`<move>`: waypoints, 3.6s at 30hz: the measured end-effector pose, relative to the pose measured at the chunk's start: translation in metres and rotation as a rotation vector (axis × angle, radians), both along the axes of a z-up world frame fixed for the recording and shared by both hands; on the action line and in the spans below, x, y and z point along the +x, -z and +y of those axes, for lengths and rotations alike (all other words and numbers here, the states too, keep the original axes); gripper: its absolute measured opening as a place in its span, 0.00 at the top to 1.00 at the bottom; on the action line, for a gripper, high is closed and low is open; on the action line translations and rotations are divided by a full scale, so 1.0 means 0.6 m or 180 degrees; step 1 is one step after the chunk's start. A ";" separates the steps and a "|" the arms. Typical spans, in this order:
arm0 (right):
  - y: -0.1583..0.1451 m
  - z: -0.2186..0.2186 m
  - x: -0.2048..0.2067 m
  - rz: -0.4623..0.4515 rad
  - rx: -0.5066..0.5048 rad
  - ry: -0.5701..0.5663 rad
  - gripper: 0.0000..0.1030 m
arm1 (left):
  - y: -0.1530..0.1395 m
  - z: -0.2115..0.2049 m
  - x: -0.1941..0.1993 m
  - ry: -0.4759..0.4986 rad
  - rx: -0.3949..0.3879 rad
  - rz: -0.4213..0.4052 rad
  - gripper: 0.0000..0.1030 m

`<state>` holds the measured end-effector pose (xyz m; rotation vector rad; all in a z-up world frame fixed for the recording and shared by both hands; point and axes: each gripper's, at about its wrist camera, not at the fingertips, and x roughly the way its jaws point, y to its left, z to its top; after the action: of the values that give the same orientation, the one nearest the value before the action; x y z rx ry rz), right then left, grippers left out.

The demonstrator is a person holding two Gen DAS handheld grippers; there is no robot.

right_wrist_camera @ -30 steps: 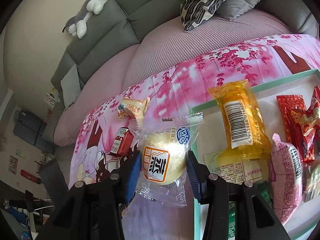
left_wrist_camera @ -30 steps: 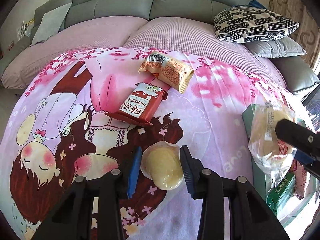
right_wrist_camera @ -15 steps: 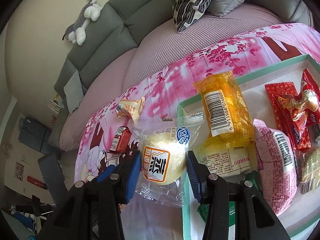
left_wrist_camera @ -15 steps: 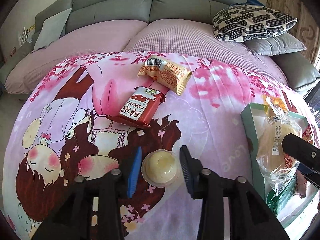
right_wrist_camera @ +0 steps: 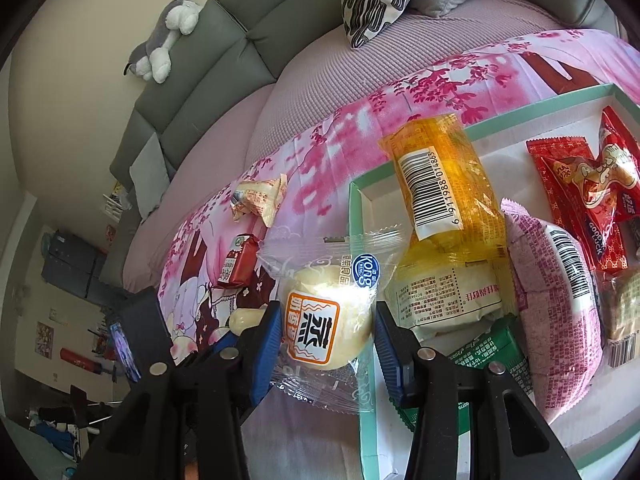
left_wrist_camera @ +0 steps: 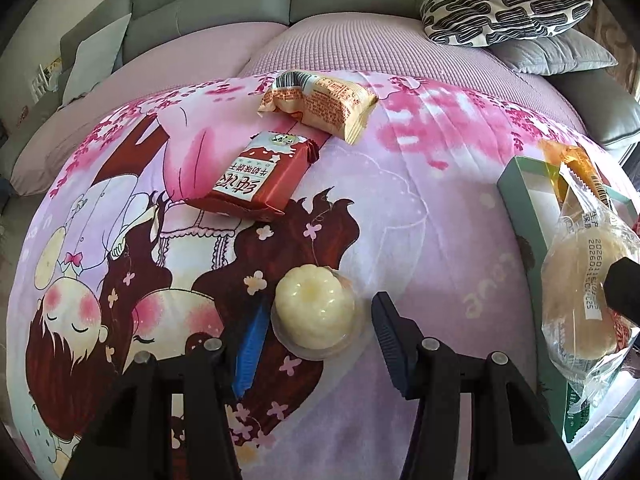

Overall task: Organize snacks
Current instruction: 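Carry the bun packet and cream cake over the teal-rimmed box, then drop the bun packet into the box while the left tool releases the cream cake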

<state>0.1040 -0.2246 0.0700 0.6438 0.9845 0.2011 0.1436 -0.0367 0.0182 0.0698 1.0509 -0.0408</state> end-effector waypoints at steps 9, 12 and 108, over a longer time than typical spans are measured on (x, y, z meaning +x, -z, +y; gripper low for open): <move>-0.001 0.002 -0.002 0.0002 0.0010 -0.0014 0.54 | -0.013 -0.006 -0.007 0.0038 0.0045 0.0005 0.58; -0.003 0.002 -0.003 -0.0011 0.0023 -0.0020 0.54 | -0.023 -0.003 -0.010 0.0021 0.0041 -0.0045 0.58; -0.004 -0.250 -0.064 0.0064 -0.0630 0.1007 0.38 | -0.076 -0.273 -0.046 0.0930 -0.0014 -0.0313 0.34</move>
<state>0.0658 -0.3747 0.0724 0.6109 0.8950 -0.1801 0.1162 -0.2005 0.0638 0.2191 0.9356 -0.3016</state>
